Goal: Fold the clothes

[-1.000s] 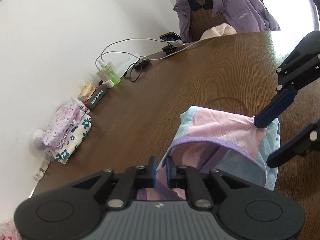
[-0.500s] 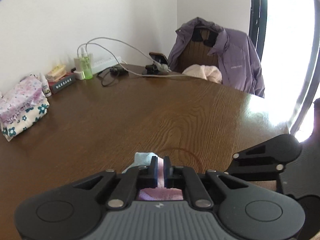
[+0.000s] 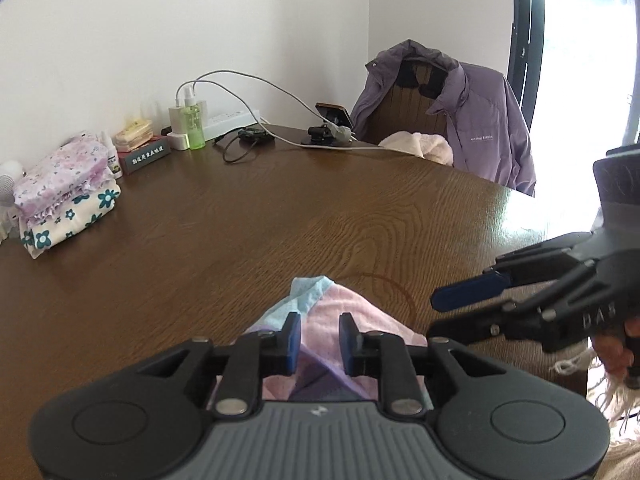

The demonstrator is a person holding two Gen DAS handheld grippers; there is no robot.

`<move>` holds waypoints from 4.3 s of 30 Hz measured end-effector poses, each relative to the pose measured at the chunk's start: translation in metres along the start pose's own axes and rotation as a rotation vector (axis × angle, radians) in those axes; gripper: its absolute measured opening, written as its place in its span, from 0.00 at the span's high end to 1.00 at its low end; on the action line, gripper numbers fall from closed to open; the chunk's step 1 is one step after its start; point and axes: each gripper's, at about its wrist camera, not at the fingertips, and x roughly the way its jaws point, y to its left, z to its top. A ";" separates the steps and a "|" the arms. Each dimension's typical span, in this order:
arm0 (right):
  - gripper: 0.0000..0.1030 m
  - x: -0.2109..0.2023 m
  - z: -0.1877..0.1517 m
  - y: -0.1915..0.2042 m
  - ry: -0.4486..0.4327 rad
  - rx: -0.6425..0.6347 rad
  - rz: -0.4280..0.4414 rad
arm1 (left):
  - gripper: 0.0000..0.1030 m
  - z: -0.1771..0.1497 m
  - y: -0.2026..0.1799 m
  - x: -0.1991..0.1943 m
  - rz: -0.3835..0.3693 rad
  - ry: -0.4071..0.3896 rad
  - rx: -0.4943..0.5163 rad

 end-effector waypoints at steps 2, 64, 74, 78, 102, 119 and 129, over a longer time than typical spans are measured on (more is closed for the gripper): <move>0.51 -0.001 0.003 -0.011 0.003 0.076 0.023 | 0.82 -0.006 -0.001 0.007 0.008 0.027 0.009; 0.95 0.032 -0.009 0.147 0.106 -0.928 -0.190 | 0.75 -0.089 0.015 -0.064 0.087 -0.041 -0.300; 0.94 0.039 -0.016 0.135 0.127 -0.826 -0.143 | 0.67 -0.080 0.033 -0.091 0.105 -0.144 -0.349; 0.94 0.037 -0.015 0.134 0.104 -0.789 -0.137 | 0.67 -0.076 0.040 -0.093 0.137 -0.143 -0.371; 0.94 0.024 0.007 0.099 0.052 -0.738 -0.281 | 0.69 -0.090 0.038 -0.065 0.183 -0.013 -0.311; 0.57 0.001 0.005 0.064 0.055 -0.424 -0.053 | 0.68 -0.019 0.001 -0.050 0.076 -0.128 -0.122; 0.55 -0.002 0.029 -0.037 0.062 0.110 0.048 | 0.75 -0.035 0.009 -0.006 0.016 -0.014 -0.174</move>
